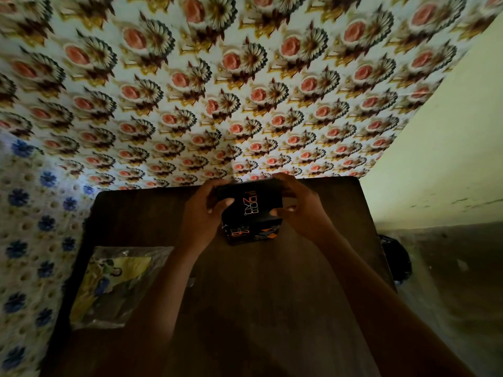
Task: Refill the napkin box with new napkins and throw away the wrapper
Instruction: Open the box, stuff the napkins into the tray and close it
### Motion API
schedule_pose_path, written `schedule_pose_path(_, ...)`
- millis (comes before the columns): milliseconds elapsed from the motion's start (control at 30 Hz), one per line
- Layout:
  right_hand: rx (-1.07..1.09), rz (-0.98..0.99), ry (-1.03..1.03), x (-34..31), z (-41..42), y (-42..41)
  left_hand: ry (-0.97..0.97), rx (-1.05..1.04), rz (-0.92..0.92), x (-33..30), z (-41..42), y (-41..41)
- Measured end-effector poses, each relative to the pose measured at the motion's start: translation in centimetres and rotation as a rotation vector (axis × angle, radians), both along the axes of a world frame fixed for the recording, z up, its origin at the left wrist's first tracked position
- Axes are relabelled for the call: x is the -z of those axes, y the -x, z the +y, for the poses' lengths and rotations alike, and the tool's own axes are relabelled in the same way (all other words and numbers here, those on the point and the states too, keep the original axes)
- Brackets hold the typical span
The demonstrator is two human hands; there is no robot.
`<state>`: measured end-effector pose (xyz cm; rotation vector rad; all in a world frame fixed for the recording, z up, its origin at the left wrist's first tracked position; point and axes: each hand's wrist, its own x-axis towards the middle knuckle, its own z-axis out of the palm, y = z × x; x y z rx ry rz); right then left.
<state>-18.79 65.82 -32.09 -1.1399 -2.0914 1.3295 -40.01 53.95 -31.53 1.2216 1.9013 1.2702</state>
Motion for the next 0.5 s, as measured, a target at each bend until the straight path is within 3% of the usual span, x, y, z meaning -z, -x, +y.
schedule_pose_path(233, 0.001, -0.057, 0.054, -0.3, 1.3, 0.8, 0.096, -0.058, 0.085, 0.5, 1.9, -0.2)
schedule_pose_path(367, -0.026, -0.108, 0.105, -0.3, 2.3, 1.3, 0.126, -0.075, 0.231, 1.1, 2.5, -0.2)
schedule_pose_path(500, -0.044, -0.105, 0.172, -0.3, 2.5, 1.6, 0.137, -0.124, 0.182, 1.6, 2.6, 0.0)
